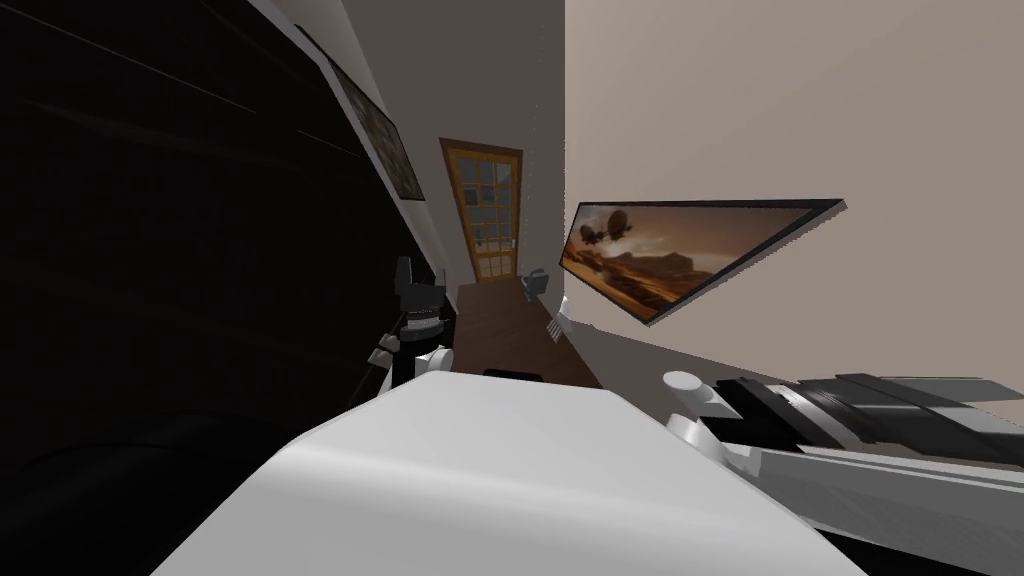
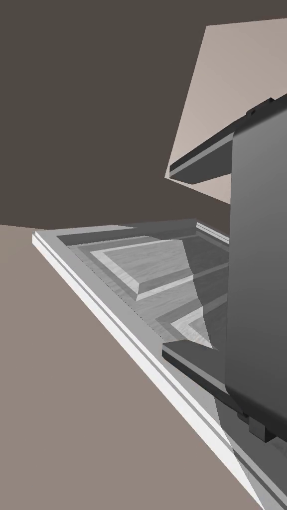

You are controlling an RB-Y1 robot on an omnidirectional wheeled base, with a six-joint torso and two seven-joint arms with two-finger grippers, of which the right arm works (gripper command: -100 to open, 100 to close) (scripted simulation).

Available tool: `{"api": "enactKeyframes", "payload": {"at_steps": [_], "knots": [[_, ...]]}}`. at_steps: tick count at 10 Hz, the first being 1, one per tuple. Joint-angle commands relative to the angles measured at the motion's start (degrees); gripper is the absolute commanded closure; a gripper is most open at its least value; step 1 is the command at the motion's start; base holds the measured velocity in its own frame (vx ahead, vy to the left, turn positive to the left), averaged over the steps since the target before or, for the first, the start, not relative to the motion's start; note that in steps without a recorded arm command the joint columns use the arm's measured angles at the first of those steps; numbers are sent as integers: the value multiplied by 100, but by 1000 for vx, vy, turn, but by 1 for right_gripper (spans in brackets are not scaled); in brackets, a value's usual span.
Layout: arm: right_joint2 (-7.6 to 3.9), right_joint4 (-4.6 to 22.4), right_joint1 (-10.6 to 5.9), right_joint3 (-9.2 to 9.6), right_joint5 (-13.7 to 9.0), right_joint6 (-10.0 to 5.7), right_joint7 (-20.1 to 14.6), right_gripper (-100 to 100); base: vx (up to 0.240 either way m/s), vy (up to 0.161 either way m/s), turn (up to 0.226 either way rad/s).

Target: Push the door open

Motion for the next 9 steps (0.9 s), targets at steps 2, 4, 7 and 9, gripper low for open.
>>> {"api": "enactKeyframes", "payload": {"at_steps": [2,4,7,9], "knots": [[16,184,-105,-226,-138,-175,104,-100,118,61,-131],[12,390,-226,-483,-296,-338,213,-100,87,71,-158],[11,664,-387,-825,-507,-557,357,-100,101,85,-157],[13,869,-508,-1083,-665,-722,466,-100,129,93,-192]]}}
